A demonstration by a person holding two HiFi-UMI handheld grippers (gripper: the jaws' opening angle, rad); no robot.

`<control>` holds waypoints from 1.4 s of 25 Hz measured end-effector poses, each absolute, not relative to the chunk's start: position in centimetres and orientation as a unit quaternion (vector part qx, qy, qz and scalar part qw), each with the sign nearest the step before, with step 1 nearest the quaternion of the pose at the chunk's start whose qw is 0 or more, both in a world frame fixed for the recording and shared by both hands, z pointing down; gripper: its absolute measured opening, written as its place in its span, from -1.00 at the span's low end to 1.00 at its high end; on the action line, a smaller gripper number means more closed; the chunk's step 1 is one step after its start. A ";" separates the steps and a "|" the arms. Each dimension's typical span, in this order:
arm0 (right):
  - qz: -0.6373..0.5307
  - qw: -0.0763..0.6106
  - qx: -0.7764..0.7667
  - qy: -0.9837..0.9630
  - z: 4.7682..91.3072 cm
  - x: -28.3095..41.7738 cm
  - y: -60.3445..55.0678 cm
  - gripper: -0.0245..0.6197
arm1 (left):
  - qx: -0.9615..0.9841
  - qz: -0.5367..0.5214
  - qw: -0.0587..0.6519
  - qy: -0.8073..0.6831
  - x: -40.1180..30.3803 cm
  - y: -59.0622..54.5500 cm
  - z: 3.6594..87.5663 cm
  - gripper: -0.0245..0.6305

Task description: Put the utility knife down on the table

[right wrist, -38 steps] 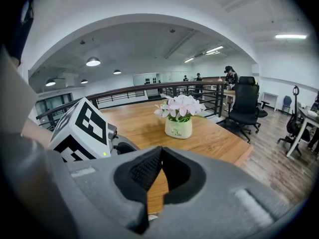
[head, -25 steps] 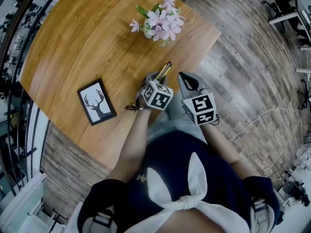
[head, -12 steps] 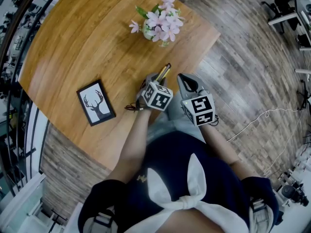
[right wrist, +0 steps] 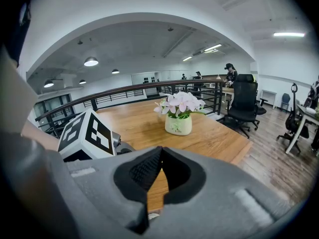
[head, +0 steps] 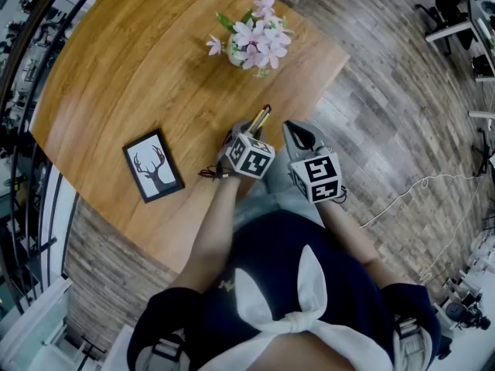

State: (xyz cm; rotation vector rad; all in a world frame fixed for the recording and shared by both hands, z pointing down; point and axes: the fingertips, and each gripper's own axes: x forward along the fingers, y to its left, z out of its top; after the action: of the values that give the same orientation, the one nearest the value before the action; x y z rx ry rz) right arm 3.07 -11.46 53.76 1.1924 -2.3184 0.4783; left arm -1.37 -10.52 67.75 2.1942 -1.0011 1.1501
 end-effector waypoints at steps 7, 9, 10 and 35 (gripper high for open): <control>0.175 0.244 0.437 -0.848 53.9 3.1 -11.2 -0.93 | 0.801 0.413 0.226 -0.369 -1.4 -10.4 67.7 -0.53; 0.176 0.244 0.437 -0.848 53.9 3.1 -11.2 -0.93 | 0.802 0.409 0.226 -0.373 -1.4 -10.5 67.7 -0.53; 0.176 0.244 0.437 -0.848 53.9 3.1 -11.2 -0.93 | 0.802 0.407 0.227 -0.374 -1.4 -10.5 67.6 -0.52; 0.166 0.237 0.428 -0.856 52.3 2.9 -10.1 -0.93 | 0.814 0.361 0.248 -0.382 -2.6 -10.2 64.2 -0.31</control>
State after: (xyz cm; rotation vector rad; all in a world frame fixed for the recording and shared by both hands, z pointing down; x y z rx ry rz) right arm 2.91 -10.14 52.26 1.1729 -2.3474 0.4538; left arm -2.63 -10.21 64.19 2.2190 -1.0400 0.9830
